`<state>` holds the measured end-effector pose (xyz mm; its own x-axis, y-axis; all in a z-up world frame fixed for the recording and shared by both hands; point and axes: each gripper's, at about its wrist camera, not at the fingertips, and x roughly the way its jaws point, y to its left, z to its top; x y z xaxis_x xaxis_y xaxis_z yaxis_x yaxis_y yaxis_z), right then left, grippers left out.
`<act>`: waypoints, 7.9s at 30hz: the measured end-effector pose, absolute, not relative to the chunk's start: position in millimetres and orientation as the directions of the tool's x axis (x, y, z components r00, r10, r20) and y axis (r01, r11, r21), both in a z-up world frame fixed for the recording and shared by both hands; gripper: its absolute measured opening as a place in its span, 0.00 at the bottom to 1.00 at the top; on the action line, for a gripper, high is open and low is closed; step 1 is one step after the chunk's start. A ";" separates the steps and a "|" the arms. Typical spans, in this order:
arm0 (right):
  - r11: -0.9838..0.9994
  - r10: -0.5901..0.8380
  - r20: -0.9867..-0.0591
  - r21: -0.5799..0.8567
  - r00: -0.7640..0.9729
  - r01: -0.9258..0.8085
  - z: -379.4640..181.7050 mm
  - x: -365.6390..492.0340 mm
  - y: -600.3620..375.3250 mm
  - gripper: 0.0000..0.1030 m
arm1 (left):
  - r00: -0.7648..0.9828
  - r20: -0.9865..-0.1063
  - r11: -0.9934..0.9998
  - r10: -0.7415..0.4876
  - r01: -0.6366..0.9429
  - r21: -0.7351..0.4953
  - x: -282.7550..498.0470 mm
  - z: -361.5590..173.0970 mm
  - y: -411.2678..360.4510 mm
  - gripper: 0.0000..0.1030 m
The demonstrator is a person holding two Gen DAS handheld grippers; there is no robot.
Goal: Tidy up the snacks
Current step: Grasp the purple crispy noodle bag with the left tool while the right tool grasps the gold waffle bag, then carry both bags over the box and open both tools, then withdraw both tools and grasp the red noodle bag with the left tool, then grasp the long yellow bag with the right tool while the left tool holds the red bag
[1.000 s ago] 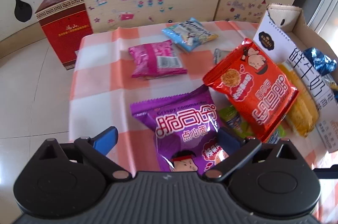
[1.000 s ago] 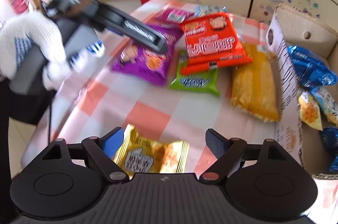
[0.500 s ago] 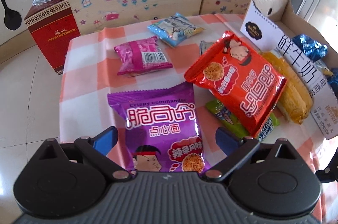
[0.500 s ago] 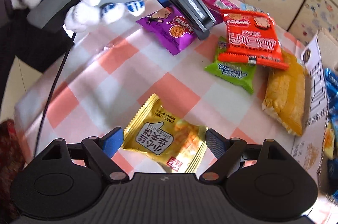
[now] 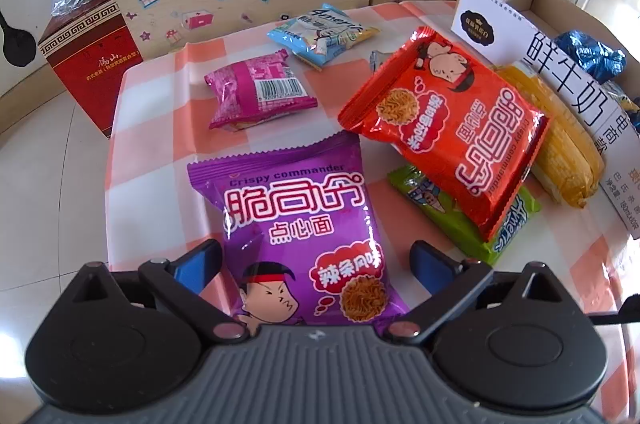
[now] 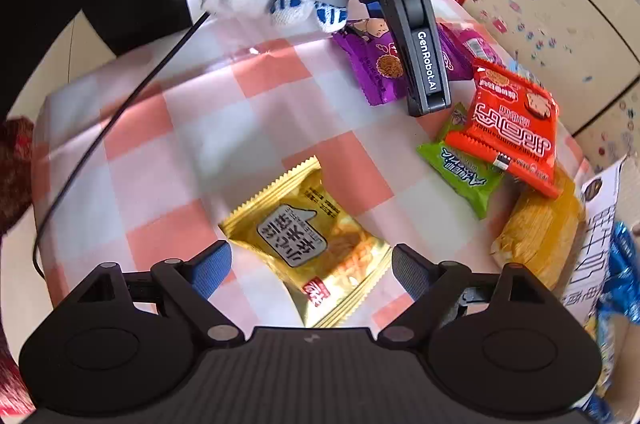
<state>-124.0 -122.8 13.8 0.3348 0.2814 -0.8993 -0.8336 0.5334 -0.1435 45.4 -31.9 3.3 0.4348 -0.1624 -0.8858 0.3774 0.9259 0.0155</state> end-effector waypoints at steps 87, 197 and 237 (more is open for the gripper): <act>0.995 0.092 -0.605 0.034 0.791 -0.091 101.8 -52.0 -221.1 0.66 | 0.683 -0.659 0.920 -0.316 0.390 -0.037 8.6 102.7 -45.8 0.63; 0.978 0.107 -0.800 0.191 0.591 0.082 24.4 -1.6 -197.3 0.92 | 0.487 -0.848 0.959 -0.208 0.270 -0.081 53.4 19.7 -22.6 0.67; 0.998 0.055 -0.833 0.045 0.551 -0.032 9.6 11.4 -164.5 0.80 | 0.480 -0.862 0.932 -0.161 0.360 0.027 40.5 8.1 -24.4 0.70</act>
